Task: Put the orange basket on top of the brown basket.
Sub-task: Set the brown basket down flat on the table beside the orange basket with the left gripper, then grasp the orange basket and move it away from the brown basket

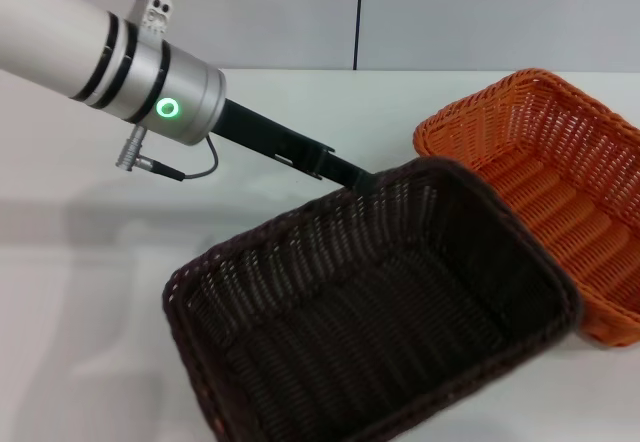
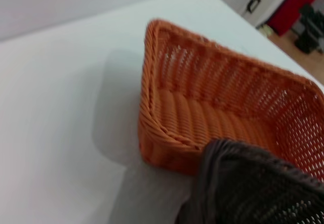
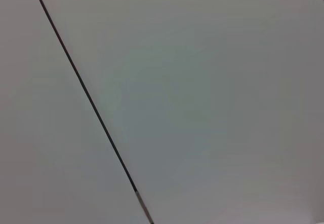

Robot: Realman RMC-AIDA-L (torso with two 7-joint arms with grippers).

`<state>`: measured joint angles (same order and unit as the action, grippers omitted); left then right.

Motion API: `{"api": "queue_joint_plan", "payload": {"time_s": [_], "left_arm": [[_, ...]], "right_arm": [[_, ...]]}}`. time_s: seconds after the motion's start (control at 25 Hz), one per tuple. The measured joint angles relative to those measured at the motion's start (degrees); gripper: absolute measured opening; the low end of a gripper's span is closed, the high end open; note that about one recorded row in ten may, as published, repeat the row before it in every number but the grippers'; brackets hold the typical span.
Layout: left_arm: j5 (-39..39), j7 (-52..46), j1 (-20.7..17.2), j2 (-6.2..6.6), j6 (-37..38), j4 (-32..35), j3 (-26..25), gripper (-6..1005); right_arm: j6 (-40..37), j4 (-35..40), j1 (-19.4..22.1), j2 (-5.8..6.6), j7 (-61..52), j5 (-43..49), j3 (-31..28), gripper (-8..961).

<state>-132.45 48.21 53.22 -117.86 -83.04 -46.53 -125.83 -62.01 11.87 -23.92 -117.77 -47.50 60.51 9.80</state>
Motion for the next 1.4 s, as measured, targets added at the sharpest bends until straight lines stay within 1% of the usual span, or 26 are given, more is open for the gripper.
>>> {"api": "queue_joint_plan", "payload": {"time_s": [0.04,0.08,0.16,0.2,0.24,0.28,0.32,0.4,0.48,0.56,0.64,0.68,0.76,0.84,0.88,0.92,0.96,1.0,1.04,1.16,1.24,1.28,1.32,1.4], "left_arm": [[0.4,0.1,-0.5,0.00,0.3,-0.6,0.0,352],[1.1,0.1,-1.2,0.01,0.8,-1.4,0.0,400],[1.8,0.3,-1.7,0.04,1.0,-2.1,-0.1,495],[4.1,1.3,-2.9,0.15,1.3,-3.4,-0.1,543],[4.8,1.7,-3.1,0.19,1.3,-3.6,-0.1,591],[6.0,2.4,-3.7,0.28,1.3,-4.0,-0.1,625],[6.0,2.4,-3.7,0.28,1.3,-4.0,-0.1,659],[7.1,3.7,-4.1,0.51,1.5,-4.2,-0.3,726],[7.1,3.9,-4.1,0.57,1.7,-4.1,-0.3,794],[7.2,4.4,-4.1,0.65,1.9,-3.9,-0.4,815],[7.2,4.7,-4.1,0.66,2.1,-3.8,-0.4,836],[7.2,4.7,-4.1,0.66,2.1,-3.8,-0.4,846],[7.2,4.9,-4.1,0.72,2.1,-3.7,-0.5,867],[7.2,5.2,-4.0,0.81,2.1,-3.5,-0.5,867],[7.2,5.3,-4.0,0.82,2.1,-3.4,-0.5,866],[7.2,5.3,-4.0,0.82,2.1,-3.4,-0.5,866],[7.2,5.3,-4.0,0.82,2.1,-3.4,-0.5,866],[6.9,5.3,-4.0,0.83,2.2,-3.4,-0.5,866],[6.9,5.3,-4.0,0.83,2.2,-3.4,-0.5,865],[6.7,6.0,-4.0,0.99,2.7,-1.7,-0.4,865],[6.7,6.2,-4.1,1.11,2.9,-1.1,-0.2,864],[6.7,6.3,-4.1,1.12,2.9,-0.9,-0.1,864],[6.7,6.4,-4.1,1.12,2.9,-0.8,-0.1,864],[6.7,6.7,-4.2,1.13,2.9,-0.4,0.0,864]], "right_arm": [[-0.5,0.9,0.4,0.13,-2.8,1.6,0.0,737],[-0.5,0.9,0.4,0.13,-2.8,1.6,0.0,737],[-2.0,3.4,1.4,0.53,-9.5,5.8,0.1,736],[-4.6,7.0,2.6,1.29,-18.7,11.6,0.1,736],[-4.6,7.0,2.6,1.29,-18.7,11.6,0.1,736],[-7.3,11.3,3.7,2.34,-27.2,16.9,0.0,736],[-7.3,11.3,3.7,2.34,-27.2,16.9,0.0,735],[-10.5,17.2,4.8,3.72,-37.2,23.2,0.0,735],[-13.7,24.0,5.4,5.69,-49.6,30.9,0.1,734],[-16.8,29.5,5.3,8.16,-61.3,38.4,0.3,734],[-22.0,35.0,4.3,11.23,-74.4,47.3,0.6,733],[-24.7,37.4,3.6,12.39,-79.4,51.2,0.6,733],[-29.9,41.6,1.3,14.28,-86.4,58.9,0.7,733],[-34.7,44.5,-1.5,15.81,-91.0,67.0,0.7,732],[-38.9,45.4,-4.7,17.31,-93.3,75.4,0.7,732],[-38.9,45.4,-4.7,17.31,-93.3,75.4,0.7,732],[-40.7,45.3,-6.2,17.87,-93.8,79.7,0.7,732],[-42.8,44.6,-8.6,18.53,-94.1,86.2,1.3,731],[-42.8,44.6,-8.6,18.53,-94.1,86.2,1.3,731],[-43.0,42.9,-10.2,18.68,-94.5,90.0,3.3,730],[-42.4,41.4,-10.5,18.50,-94.9,90.3,4.9,730],[-41.2,39.8,-10.7,18.22,-95.2,90.4,6.4,730],[-41.2,39.8,-10.7,18.22,-95.2,90.4,6.4,729],[-39.4,37.6,-10.8,18.04,-95.4,90.6,8.3,729]]}}
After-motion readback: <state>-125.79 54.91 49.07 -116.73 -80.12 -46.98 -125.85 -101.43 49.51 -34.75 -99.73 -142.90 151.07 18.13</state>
